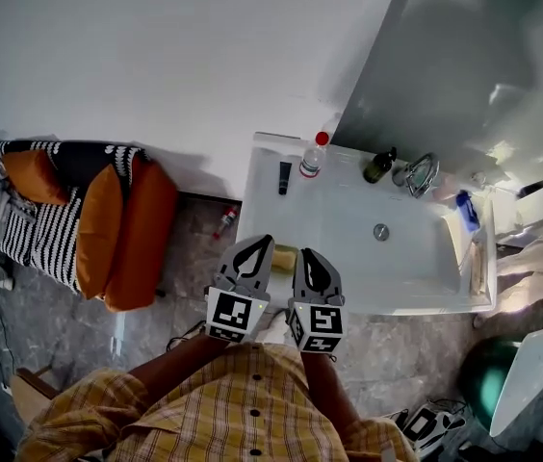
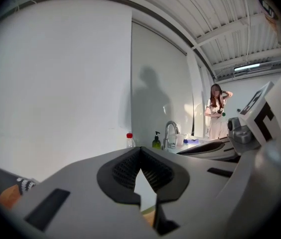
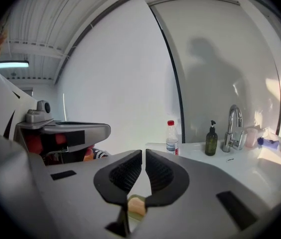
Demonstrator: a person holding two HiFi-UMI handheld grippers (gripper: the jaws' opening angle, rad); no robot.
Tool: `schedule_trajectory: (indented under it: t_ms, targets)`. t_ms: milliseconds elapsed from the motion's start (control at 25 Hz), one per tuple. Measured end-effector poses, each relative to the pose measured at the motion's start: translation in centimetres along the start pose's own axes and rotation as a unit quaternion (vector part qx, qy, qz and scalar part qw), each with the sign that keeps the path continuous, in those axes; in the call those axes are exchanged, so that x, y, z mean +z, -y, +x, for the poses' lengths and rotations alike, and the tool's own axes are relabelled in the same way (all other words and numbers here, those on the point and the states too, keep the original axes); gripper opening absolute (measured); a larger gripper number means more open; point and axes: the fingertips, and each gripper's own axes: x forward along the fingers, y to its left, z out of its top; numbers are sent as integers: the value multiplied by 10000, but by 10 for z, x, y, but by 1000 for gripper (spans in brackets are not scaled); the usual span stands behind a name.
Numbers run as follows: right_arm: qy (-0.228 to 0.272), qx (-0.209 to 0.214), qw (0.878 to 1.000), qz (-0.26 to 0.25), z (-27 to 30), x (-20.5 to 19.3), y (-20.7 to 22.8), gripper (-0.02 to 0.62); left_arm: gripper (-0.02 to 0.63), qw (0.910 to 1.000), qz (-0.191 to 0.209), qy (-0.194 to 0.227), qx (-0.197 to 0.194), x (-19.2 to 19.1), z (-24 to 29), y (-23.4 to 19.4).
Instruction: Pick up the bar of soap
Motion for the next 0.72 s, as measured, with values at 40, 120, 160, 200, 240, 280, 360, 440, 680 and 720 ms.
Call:
schedule_trajectory:
  t_ms: [40,120,160,200,240,280,360,440,680,720]
  targets:
    - [18,-51,10000,-24,5,1,1,18,9,10000,28,-4,-21,-1,6,-6]
    - [26,-127,9998,-116,15,0,2,18,9,10000,10,-36,-60,-6,16,-16]
    - [-27,-133,9997,-196,19,-3,2,18,9,9999,-19,-67,-74,-10,20,-20]
    - [-122,-101,9994,-299,23,-6,2,18,9,9999,-36,-103,-91,-13,24,-24]
    - [-262,-24,9988,-417,29,-10,1,18,9,9998,-37,-135,-112,-16,28,-27]
    - [-454,91,9975,-536,36,-16,-1,18,9,9998,-28,-160,-134,-18,31,-30]
    - [-965,364,9915,-797,47,-36,-2,18,9,9997,-7,-183,-164,-20,35,-34]
    - [-1546,689,9783,-1194,56,-61,-4,18,9,9997,-6,-200,-173,-21,38,-38]
    - [-2678,1837,9043,-2770,70,-116,-26,20,9,9995,-3,-213,-212,-28,41,-46]
    - [-2803,1977,8886,-3044,73,-121,-26,21,9,9995,-20,-209,-228,-29,42,-45]
